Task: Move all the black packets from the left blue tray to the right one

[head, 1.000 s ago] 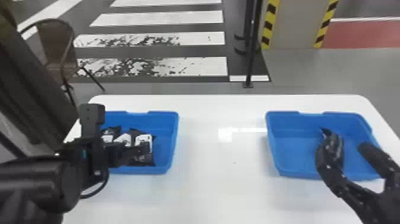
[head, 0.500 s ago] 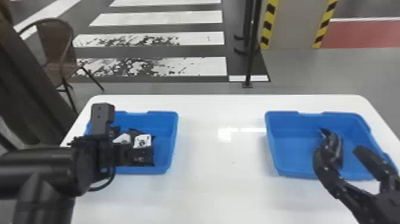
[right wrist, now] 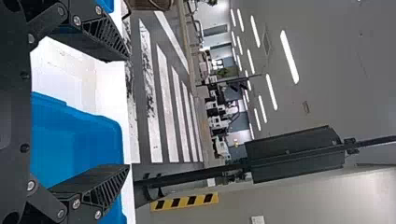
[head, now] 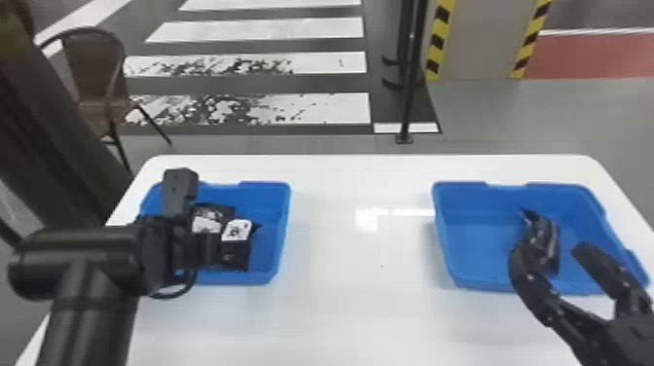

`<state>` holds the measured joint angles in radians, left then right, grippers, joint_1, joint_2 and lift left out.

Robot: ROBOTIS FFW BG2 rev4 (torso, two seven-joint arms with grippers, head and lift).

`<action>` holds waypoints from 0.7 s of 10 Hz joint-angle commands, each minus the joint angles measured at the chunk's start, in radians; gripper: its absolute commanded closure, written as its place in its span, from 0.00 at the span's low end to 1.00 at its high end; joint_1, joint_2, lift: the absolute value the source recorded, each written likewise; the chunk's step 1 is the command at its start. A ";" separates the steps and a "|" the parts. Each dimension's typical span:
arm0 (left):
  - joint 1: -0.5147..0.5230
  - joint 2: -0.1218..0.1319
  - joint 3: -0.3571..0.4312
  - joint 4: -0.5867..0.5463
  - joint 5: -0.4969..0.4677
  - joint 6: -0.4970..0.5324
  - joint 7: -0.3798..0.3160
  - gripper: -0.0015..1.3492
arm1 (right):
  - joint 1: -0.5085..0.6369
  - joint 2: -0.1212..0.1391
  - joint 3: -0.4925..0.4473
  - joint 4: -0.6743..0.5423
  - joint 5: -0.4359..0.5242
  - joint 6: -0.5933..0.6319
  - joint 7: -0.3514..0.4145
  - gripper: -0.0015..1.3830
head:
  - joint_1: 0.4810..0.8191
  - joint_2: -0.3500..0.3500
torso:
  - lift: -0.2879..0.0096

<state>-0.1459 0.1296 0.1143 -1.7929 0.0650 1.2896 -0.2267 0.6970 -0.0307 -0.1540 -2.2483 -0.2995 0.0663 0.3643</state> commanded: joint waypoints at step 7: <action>0.242 0.002 0.063 -0.366 0.172 -0.124 -0.054 0.90 | -0.029 -0.034 0.084 -0.013 -0.091 0.034 0.002 0.17 | 0.63 0.60 | 0.50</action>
<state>0.0684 0.1308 0.1756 -2.1142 0.2130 1.1741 -0.2817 0.6750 -0.0557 -0.0869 -2.2586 -0.3754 0.0904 0.3662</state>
